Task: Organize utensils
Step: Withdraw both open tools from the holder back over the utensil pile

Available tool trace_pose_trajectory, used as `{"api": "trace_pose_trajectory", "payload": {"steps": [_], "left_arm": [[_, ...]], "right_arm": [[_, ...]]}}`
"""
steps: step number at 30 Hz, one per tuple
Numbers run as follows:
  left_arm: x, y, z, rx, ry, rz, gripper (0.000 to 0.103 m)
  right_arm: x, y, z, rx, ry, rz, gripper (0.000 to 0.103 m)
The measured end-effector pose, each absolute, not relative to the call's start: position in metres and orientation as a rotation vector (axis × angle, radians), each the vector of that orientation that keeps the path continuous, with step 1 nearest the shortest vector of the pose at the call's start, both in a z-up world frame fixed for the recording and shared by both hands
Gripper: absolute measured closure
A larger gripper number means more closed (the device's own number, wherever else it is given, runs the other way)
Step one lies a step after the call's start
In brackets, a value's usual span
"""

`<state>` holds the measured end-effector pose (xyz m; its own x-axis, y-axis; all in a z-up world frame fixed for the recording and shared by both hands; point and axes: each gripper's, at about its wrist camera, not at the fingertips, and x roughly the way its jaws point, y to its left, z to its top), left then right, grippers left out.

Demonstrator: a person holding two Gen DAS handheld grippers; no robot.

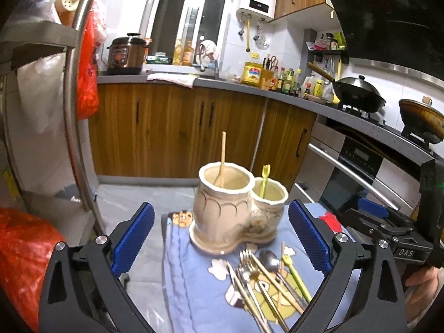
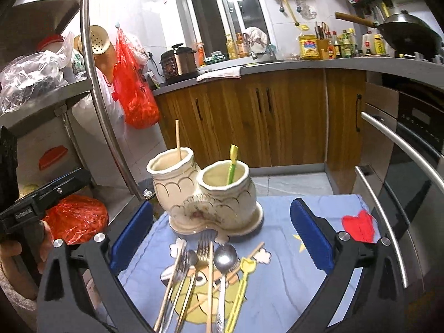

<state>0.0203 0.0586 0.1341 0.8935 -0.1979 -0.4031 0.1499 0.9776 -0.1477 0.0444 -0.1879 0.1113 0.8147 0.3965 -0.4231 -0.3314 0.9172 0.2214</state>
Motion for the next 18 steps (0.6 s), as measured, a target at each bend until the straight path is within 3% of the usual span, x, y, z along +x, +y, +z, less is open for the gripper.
{"api": "trace_pose_trajectory", "payload": {"steps": [18], "left_arm": [[0.013,0.040,0.070,-0.163,0.521,-0.132,0.005]], "right_arm": [[0.039,-0.214,0.052,0.146,0.525,0.260,0.005]]}}
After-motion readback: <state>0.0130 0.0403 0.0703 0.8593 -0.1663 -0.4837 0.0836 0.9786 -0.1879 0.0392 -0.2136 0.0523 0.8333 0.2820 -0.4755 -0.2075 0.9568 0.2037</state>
